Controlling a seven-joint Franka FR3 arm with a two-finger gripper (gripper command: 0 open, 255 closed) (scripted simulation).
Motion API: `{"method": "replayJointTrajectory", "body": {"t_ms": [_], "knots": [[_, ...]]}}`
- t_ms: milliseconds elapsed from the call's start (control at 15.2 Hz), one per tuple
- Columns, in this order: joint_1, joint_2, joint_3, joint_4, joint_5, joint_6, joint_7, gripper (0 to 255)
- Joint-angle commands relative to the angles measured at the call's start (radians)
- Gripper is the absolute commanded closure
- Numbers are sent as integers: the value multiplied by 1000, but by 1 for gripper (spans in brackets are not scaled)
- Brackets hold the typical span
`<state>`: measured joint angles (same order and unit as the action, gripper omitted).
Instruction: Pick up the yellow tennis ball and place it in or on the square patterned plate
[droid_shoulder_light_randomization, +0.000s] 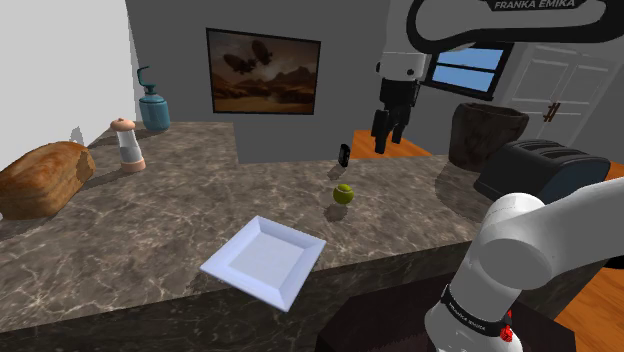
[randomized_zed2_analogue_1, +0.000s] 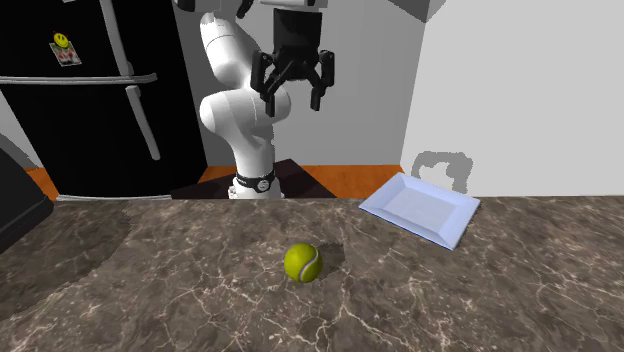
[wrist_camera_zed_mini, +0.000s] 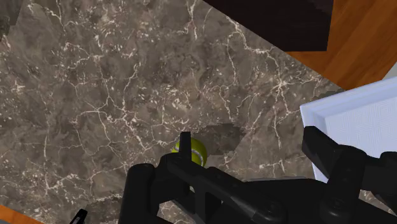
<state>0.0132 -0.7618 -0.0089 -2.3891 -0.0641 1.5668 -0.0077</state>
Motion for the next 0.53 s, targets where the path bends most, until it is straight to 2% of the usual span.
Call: {"method": "replayJointTrajectory", "body": {"t_ms": [0,462], "knots": [[0,0,0,0,0,0,0,0],[-11,-18,-68,-250,-47,372,-70,0]]}}
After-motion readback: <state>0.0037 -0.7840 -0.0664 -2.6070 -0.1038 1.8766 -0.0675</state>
